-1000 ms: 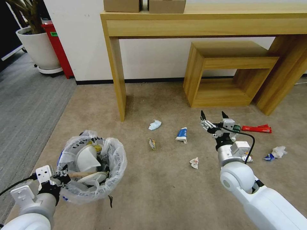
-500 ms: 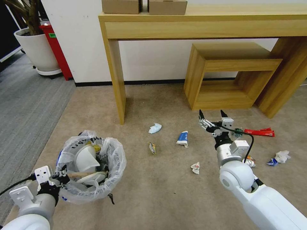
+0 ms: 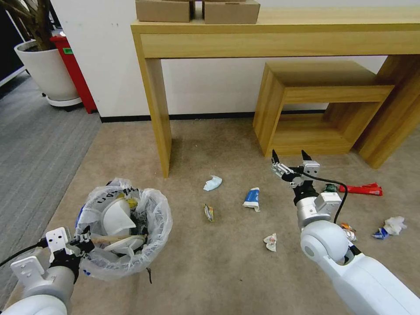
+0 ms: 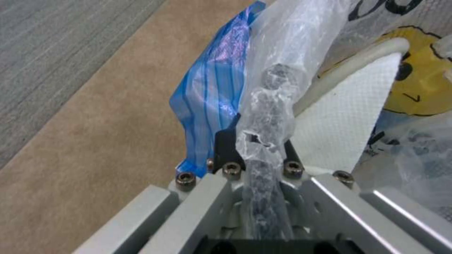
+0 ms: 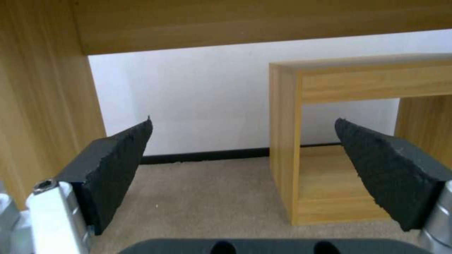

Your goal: Pick up the trash bin and place the garbage on the floor into it.

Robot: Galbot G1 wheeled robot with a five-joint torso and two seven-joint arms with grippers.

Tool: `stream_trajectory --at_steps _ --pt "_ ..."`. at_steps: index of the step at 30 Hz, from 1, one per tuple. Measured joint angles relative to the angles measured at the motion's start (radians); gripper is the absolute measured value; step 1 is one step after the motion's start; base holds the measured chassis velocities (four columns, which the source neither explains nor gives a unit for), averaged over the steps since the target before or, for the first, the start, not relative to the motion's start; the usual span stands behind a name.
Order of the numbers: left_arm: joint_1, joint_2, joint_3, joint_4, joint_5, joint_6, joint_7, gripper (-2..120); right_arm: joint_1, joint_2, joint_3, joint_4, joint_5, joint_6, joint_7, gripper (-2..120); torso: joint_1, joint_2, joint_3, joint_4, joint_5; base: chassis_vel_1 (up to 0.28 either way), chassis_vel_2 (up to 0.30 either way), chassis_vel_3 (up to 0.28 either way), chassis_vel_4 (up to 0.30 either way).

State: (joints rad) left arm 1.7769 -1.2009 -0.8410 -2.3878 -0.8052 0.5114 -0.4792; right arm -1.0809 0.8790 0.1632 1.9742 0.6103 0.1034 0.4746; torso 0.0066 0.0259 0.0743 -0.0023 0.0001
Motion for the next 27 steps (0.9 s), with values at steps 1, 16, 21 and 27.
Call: stream_trajectory --at_steps 1,16,21,27 --pt "0.000 0.000 0.000 0.000 0.000 0.000 0.000 0 0.000 0.000 0.000 0.000 0.000 0.000 0.000 99 0.000 0.000 0.000 -0.0001 0.0000 -0.106 0.082 0.121 -0.083" --pt "-0.009 0.003 0.000 0.006 -0.002 -0.001 -0.001 0 0.007 0.004 -0.006 -0.009 -0.008 0.001 -0.002 99 0.000 0.000 0.000 0.0000 -0.0001 -0.096 0.108 0.114 -0.105" --pt "-0.012 0.004 0.001 0.010 -0.003 -0.001 -0.001 0 0.007 0.005 -0.008 -0.014 -0.009 0.007 -0.002 99 0.000 0.000 0.000 0.0001 0.0000 -0.105 0.090 0.110 -0.084" --pt "-0.019 0.005 0.003 0.018 -0.004 -0.001 -0.002 0 0.011 0.009 -0.016 -0.026 -0.016 0.012 -0.005 99 0.000 0.000 0.000 0.0001 -0.0001 -0.066 0.078 0.070 -0.065"
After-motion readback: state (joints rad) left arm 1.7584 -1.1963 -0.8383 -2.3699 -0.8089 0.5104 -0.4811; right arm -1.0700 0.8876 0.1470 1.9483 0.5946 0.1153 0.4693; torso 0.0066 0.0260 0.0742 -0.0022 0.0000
